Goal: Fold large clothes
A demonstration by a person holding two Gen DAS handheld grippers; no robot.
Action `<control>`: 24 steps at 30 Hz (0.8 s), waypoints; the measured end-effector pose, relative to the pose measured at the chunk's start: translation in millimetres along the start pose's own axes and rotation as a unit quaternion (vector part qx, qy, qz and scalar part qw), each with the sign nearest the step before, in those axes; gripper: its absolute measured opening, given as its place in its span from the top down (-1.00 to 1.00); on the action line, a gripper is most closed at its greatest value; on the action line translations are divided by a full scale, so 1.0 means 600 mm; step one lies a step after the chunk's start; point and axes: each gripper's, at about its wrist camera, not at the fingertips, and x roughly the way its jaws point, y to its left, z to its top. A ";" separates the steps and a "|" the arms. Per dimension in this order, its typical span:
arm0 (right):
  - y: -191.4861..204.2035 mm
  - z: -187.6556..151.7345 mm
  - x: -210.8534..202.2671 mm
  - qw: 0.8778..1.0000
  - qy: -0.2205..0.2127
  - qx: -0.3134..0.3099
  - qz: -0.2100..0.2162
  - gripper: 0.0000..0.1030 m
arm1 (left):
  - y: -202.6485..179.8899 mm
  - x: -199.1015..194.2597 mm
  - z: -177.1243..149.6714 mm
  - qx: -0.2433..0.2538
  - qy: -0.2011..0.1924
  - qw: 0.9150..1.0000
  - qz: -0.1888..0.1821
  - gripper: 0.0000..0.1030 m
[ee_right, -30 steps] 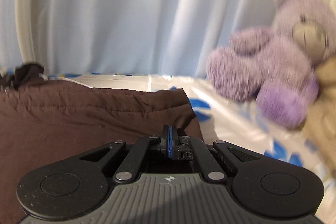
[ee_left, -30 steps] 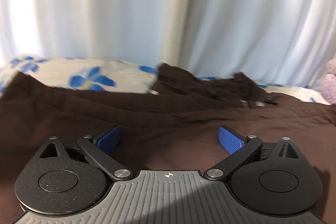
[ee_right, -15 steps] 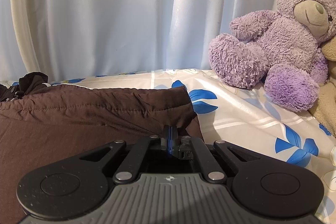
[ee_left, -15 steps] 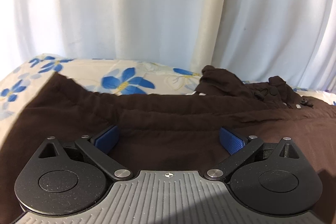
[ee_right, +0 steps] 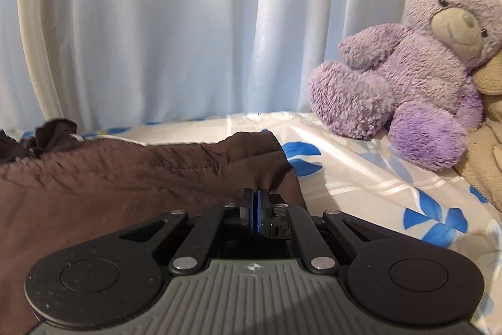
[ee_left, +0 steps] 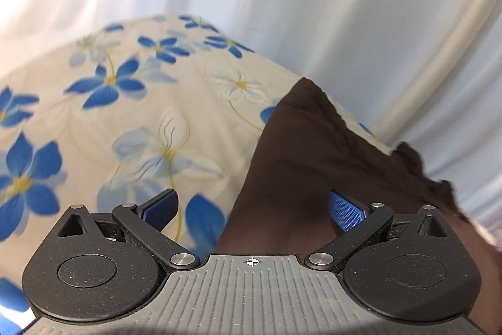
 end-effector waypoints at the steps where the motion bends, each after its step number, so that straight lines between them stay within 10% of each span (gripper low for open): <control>1: 0.004 0.000 -0.025 1.000 -0.011 0.008 0.025 0.94 | 0.015 -0.018 -0.002 -0.007 0.012 1.000 -0.020 -1.00; 6: 0.058 -0.024 -0.153 0.983 -0.031 0.042 0.178 0.60 | 0.058 -0.043 -0.040 -0.052 0.082 0.991 -0.088 -1.00; 12: 0.187 -0.073 -0.206 0.948 0.045 0.024 0.313 0.60 | 0.083 -0.025 -0.075 -0.097 0.129 0.978 -0.130 -0.89; 24: 0.324 -0.094 -0.218 0.935 0.082 -0.072 0.338 0.65 | 0.076 -0.001 -0.056 -0.115 0.139 0.966 -0.185 -0.07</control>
